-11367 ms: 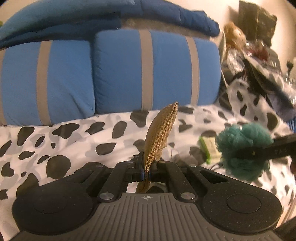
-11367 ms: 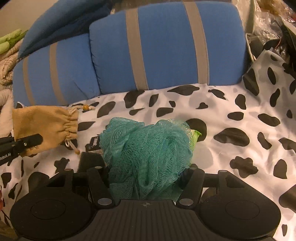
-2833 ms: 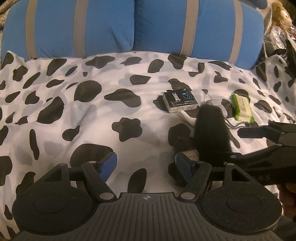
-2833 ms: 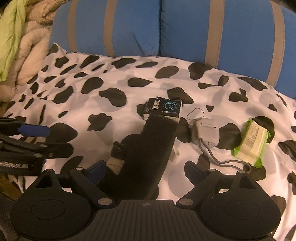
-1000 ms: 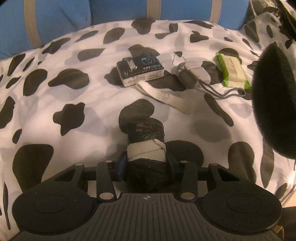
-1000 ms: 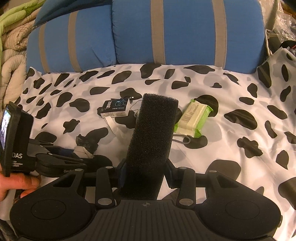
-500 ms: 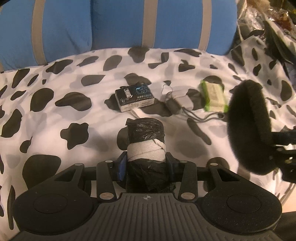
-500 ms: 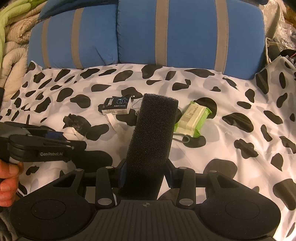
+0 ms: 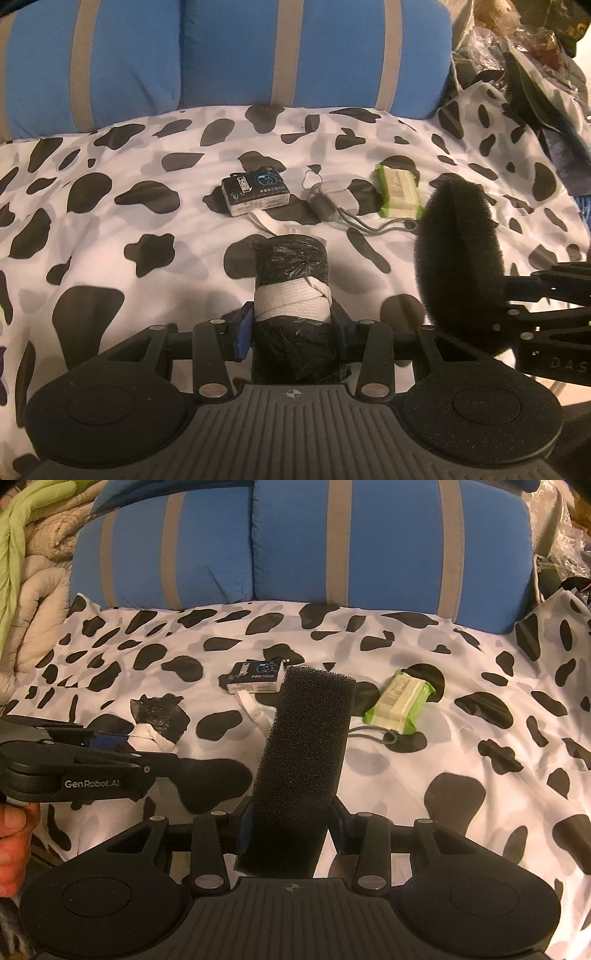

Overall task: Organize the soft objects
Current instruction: 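Lift the wrapped roll with the left tool while the right tool holds the foam sleeve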

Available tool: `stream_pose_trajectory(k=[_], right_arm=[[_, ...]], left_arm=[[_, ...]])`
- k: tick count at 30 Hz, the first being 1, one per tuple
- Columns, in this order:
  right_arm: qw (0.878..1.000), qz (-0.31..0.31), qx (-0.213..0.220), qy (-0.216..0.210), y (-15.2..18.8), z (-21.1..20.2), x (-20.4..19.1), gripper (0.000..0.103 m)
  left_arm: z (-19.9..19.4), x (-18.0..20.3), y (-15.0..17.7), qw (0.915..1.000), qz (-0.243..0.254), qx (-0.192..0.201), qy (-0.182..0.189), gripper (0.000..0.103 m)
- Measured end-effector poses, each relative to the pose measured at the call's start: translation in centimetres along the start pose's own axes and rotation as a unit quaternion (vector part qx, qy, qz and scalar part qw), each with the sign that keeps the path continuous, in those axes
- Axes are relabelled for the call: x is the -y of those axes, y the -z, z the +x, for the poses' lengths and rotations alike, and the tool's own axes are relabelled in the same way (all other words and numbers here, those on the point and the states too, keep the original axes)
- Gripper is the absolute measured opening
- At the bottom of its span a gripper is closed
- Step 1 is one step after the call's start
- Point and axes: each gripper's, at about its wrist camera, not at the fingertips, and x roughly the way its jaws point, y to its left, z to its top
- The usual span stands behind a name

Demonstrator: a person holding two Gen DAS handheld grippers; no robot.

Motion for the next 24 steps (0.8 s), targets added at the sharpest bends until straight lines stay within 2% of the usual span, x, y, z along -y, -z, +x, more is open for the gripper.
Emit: stream_pose_trajectory(k=[24], right_arm=[[1.0, 0.026, 0.003, -0.015, 5.6, -5.1, -2.1, 0.044]], left_arm=[[-6.2, 1.4, 6.6, 0.9995, -0.014, 0.001, 0.029, 0.041]])
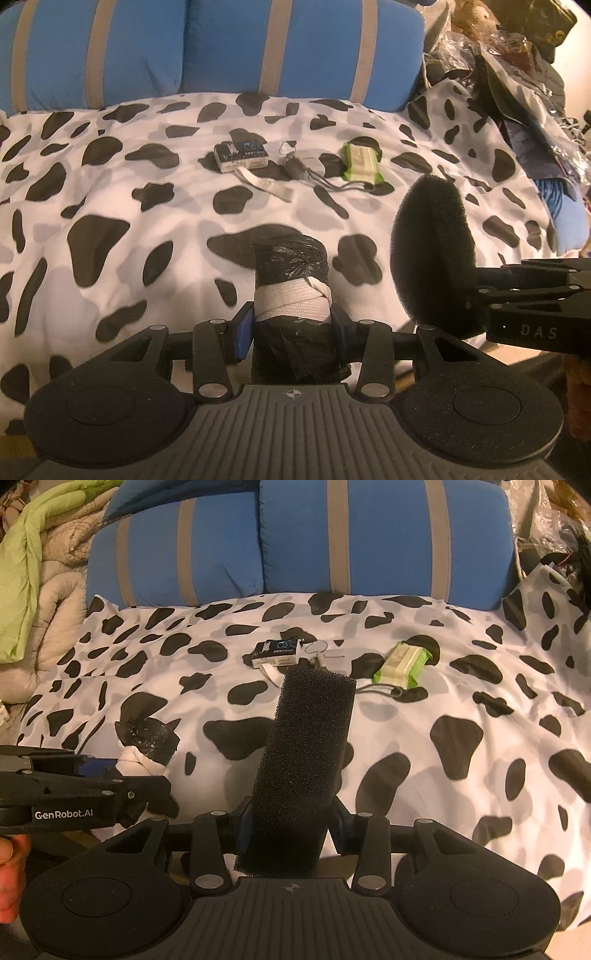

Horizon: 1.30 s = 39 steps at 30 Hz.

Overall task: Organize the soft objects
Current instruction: 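Lift the wrapped roll with the left tool while the right tool holds the foam sleeve, then carry roll and sleeve over the cardboard box and lower both tools inside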

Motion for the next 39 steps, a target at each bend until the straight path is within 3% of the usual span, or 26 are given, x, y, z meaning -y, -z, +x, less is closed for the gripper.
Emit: stream_pose_trajectory(k=[18, 39], right_arm=[[0.999, -0.008, -0.033, -0.029, 5.0, -3.4, -2.7, 0.044], [0.985, -0.04, -0.165, -0.038, 8.3, -1.5, -4.8, 0.045]], left_arm=[[-3.2, 1.0, 4.8, 0.9994, -0.012, -0.032, -0.004, 0.041], [-1.6, 1.9, 7.5, 0.989, -0.003, -0.147, -0.019, 0.041]])
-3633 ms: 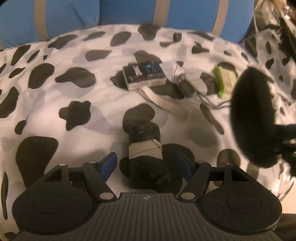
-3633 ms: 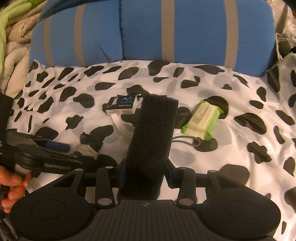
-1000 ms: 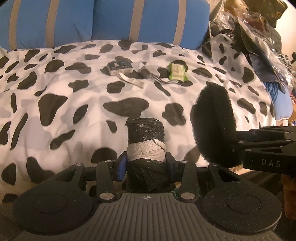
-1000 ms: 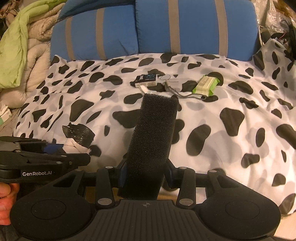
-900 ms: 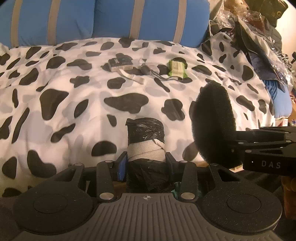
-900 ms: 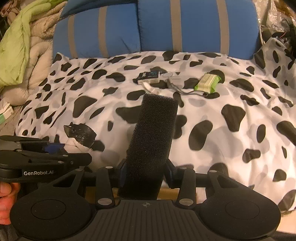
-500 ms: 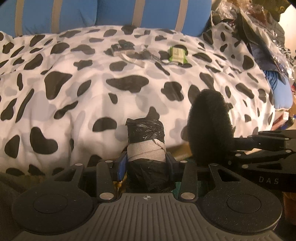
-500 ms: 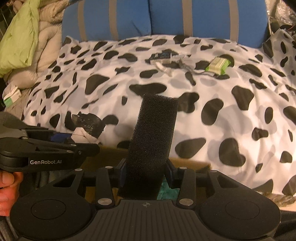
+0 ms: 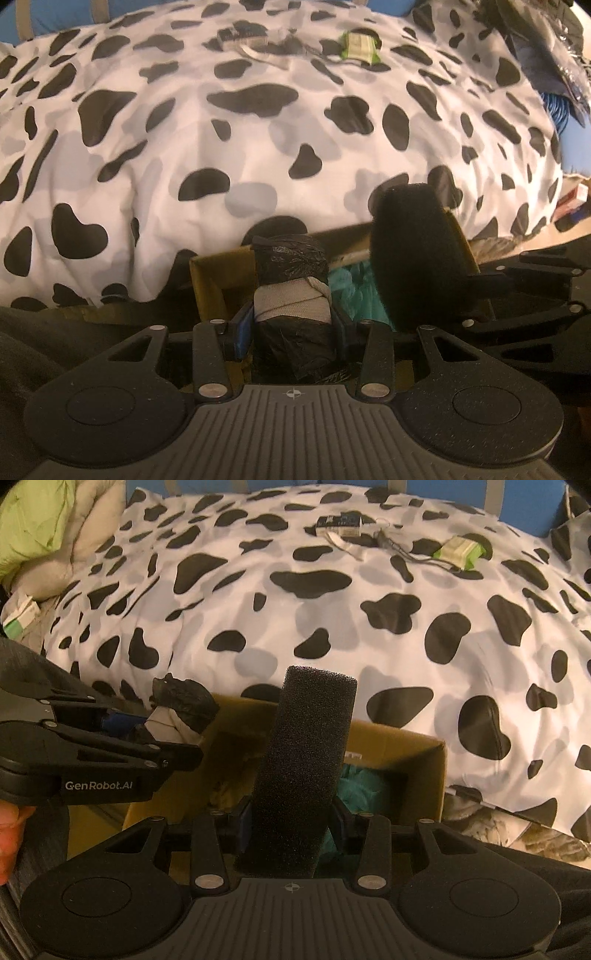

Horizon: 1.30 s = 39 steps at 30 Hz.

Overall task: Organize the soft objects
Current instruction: 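Carry roll and sleeve over the cardboard box and lower both tools inside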

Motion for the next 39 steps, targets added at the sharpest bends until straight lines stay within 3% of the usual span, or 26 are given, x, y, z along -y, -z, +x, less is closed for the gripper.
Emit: stream_pose_trajectory(k=[21, 22, 24, 25, 26, 30, 39], right_arm=[[1.0, -0.007, -0.017, 0.003, -0.1, 0.6, -0.1, 0.047], [1.0, -0.008, -0.018, 0.004, -0.2, 0.6, -0.1, 0.051], [1.0, -0.006, -0.023, 0.015, -0.2, 0.8, 0.0, 0.069], [0.999, -0.004, -0.024, 0.021, -0.2, 0.9, 0.1, 0.083], [0.999, -0.003, -0.025, 0.027, -0.2, 1.0, 0.2, 0.09], [0.999, -0.003, -0.027, 0.034, -0.2, 1.1, 0.3, 0.098], [0.999, -0.005, -0.03, 0.043, -0.3, 1.2, 0.3, 0.099]], left_arm=[[0.5, 0.0, 0.0, 0.9999, -0.004, -0.014, -0.007, 0.042], [0.6, -0.1, -0.1, 0.9998, -0.008, -0.016, -0.011, 0.042], [1.0, -0.6, -0.1, 0.9993, -0.022, -0.022, -0.021, 0.043], [1.1, -0.8, -0.1, 0.999, -0.029, -0.027, -0.023, 0.046], [1.1, -0.9, -0.2, 0.9988, -0.033, -0.029, -0.023, 0.052], [1.1, -0.9, -0.1, 0.9988, -0.032, -0.027, -0.027, 0.07], [1.3, -1.0, -0.2, 0.9981, -0.038, -0.033, -0.035, 0.07]])
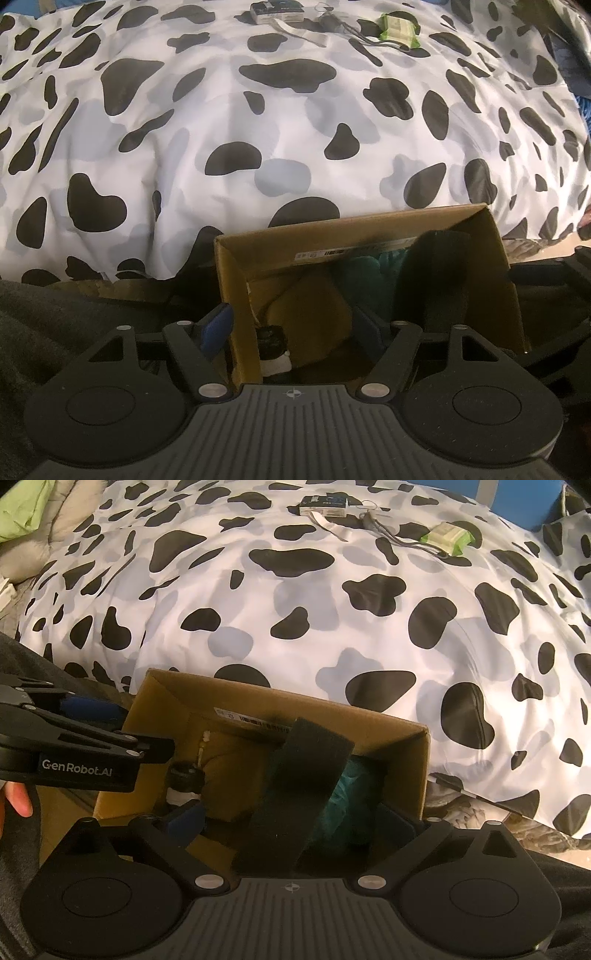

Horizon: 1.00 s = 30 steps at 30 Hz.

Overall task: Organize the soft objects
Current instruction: 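Carry roll and sleeve over the cardboard box and lower both tools inside, then open both tools to drop roll and sleeve into the box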

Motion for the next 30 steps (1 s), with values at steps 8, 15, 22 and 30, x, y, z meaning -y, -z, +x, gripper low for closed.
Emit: stream_pose_trajectory(k=[8, 15, 22, 30], right_arm=[[1.0, -0.001, -0.002, 0.004, -0.03, 0.06, -0.04, 0.103], [1.0, -0.001, -0.002, 0.006, 0.01, 0.09, -0.02, 0.103], [1.0, 0.003, 0.004, 0.016, 0.04, -0.04, 0.1, 0.103], [0.999, 0.02, 0.021, 0.035, -0.08, -0.47, 0.77, 0.103]], left_arm=[[-0.02, -0.04, 0.03, 1.0, -0.001, 0.0, -0.001, 0.07], [-0.04, -0.08, 0.02, 1.0, -0.001, 0.001, -0.001, 0.07], [-0.04, -0.25, -0.04, 1.0, -0.002, 0.002, -0.001, 0.07], [-0.45, -0.27, -0.08, 0.9999, -0.003, 0.015, -0.002, 0.07]])
